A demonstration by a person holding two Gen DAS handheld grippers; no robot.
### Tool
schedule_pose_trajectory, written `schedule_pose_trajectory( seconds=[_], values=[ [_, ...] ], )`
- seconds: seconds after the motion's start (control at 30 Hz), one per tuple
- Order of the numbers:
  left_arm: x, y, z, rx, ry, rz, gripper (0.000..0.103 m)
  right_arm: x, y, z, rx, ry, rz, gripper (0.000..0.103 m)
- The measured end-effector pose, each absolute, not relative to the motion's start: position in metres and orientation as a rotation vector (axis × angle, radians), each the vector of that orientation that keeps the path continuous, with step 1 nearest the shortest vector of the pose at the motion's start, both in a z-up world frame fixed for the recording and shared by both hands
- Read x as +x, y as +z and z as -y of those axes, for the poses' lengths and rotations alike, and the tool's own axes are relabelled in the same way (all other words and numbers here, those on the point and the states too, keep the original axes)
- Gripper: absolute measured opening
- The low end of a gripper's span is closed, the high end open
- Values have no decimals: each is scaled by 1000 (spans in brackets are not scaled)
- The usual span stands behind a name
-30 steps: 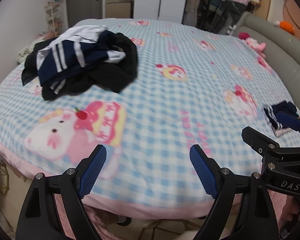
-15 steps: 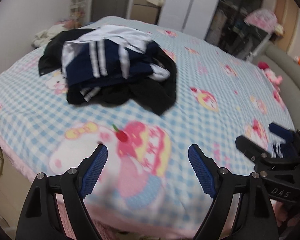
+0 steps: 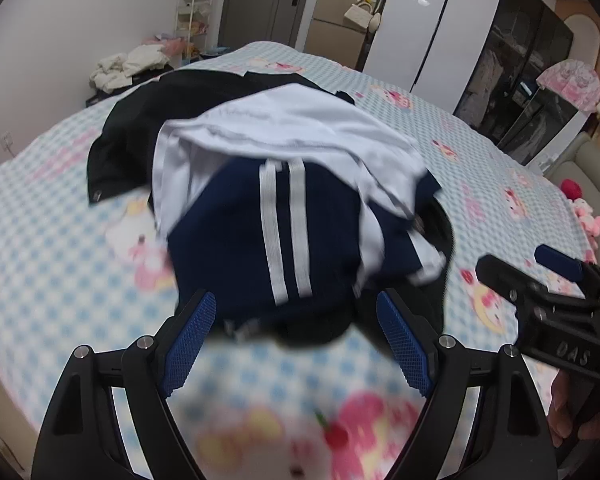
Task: Fold clothes
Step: 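Grasp the navy track pants waistband with the left gripper while the right gripper grasps it too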
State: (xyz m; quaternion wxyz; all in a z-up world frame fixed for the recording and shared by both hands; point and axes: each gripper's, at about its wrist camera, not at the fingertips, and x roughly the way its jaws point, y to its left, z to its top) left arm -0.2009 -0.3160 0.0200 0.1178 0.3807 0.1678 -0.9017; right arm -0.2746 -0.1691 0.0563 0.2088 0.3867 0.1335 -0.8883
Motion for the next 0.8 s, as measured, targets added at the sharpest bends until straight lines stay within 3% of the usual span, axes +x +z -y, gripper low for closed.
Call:
schedule_pose_trajectory(
  seconds=[0.2,0.33,0.37,0.43,0.47,0.53,0.57,0.67,0.8],
  values=[
    [-253,-11,344,1231,-2597,-520,85,-326,24,202,1186,-2364,-351,99],
    [-263,-33,353,1261,-2611,-592,81,-344,-23,217,1356,-2206,-305,88],
    [-265,-38,355,1264,-2618,-614,76,-347,-34,220,1388,-2170,-293,78],
    [-263,-40,352,1257,-2641,-618,55,-340,-39,218,1372,-2159,-272,67],
    [-260,-36,348,1239,-2660,-590,43,-334,-36,216,1335,-2181,-300,54],
    [-251,-27,335,1207,-2710,-520,24,-324,-28,210,1281,-2212,-322,38],
    [-247,-22,329,1196,-2734,-492,22,-320,-23,206,1262,-2224,-316,29],
    [-237,-13,313,1199,-2807,-511,18,-309,-7,187,1221,-2235,-255,15],
    [-225,-8,291,1228,-2844,-512,17,-280,8,174,1145,-2227,-288,10]
  ],
)
